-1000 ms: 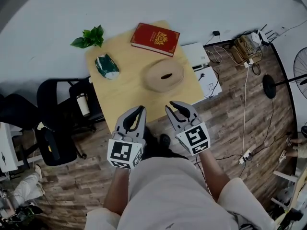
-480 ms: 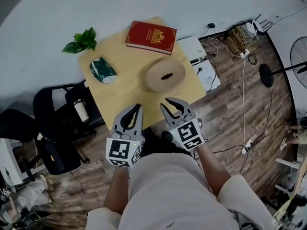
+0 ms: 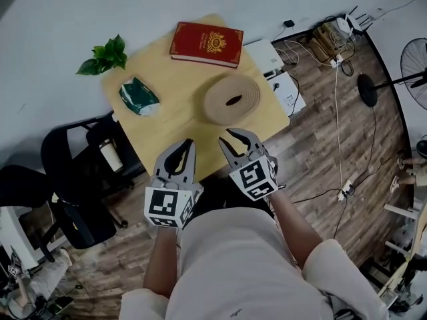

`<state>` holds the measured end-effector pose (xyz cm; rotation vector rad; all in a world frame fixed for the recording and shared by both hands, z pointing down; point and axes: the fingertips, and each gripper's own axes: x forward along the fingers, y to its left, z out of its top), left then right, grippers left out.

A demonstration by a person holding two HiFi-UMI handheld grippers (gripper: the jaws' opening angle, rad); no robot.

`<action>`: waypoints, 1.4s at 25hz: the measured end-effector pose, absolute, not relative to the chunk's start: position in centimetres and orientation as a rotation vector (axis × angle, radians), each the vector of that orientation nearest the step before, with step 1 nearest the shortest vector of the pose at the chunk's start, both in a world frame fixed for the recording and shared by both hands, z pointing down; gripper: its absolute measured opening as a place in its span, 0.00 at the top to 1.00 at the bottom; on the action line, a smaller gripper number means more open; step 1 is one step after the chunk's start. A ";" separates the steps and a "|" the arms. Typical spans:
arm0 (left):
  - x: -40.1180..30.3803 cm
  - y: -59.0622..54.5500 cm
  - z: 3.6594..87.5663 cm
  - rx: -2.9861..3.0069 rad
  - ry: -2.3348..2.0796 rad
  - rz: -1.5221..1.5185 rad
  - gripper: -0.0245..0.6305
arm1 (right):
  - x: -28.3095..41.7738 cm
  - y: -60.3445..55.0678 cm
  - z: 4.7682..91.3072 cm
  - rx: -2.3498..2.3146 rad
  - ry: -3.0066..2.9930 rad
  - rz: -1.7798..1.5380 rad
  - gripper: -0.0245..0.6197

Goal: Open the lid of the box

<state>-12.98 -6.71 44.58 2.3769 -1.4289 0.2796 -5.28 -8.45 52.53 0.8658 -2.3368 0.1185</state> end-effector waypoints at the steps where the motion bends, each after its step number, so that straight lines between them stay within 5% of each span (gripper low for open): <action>1: -13.1 -6.7 44.7 2.375 -1.426 0.282 0.94 | -5.4 -8.4 52.8 0.865 -2.329 0.114 0.80; 35: -14.0 -8.9 50.8 2.304 -1.359 0.389 0.94 | -6.9 -12.8 62.8 0.748 -2.069 -0.128 0.73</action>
